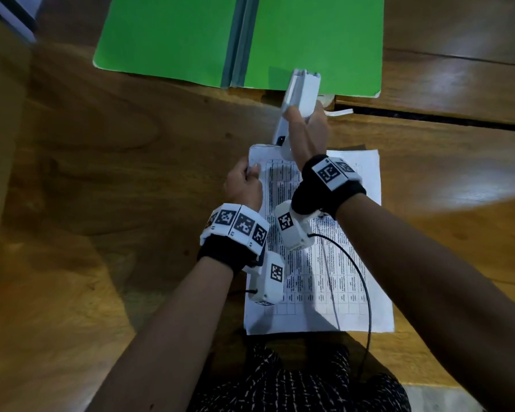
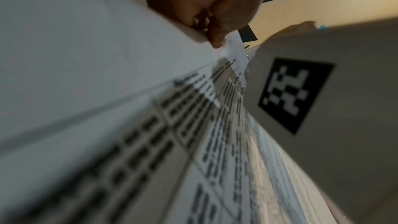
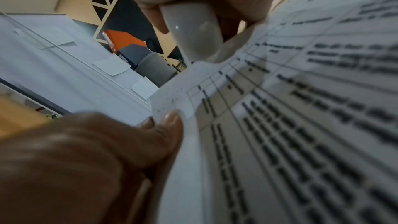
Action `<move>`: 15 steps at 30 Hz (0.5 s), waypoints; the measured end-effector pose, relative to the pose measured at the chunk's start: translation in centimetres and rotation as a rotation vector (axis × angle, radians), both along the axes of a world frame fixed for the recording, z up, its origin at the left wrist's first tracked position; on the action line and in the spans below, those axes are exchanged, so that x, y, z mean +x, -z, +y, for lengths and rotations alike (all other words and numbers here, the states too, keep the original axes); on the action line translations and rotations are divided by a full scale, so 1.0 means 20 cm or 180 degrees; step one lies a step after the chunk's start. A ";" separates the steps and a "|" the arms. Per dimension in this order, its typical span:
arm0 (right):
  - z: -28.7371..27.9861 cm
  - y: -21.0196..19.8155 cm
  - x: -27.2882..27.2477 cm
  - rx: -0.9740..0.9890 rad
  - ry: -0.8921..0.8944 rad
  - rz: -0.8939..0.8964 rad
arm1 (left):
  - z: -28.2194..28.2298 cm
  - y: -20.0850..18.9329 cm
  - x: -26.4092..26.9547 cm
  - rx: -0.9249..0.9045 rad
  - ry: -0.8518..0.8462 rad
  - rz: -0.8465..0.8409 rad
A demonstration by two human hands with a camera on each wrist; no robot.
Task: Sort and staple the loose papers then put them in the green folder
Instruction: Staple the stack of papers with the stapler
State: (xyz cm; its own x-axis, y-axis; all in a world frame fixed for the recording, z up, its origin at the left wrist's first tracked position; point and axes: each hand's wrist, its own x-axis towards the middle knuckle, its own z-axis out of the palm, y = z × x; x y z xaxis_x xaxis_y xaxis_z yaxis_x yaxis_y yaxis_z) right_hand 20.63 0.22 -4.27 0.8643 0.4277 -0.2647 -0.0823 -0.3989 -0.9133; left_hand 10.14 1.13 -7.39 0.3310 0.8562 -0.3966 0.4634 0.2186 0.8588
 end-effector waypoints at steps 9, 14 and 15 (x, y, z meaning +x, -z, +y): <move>0.04 -0.02 -0.05 0.0116 -0.0073 -0.0130 | 0.00 -0.02 0.02 0.0076 -0.0117 0.0075; 0.03 0.06 -0.10 -0.0218 -0.0372 -0.0142 | 0.01 -0.01 0.01 0.0184 -0.0042 0.0075; 0.03 0.06 -0.10 -0.0227 -0.0365 -0.0146 | 0.02 -0.01 0.01 0.0165 -0.0034 0.0068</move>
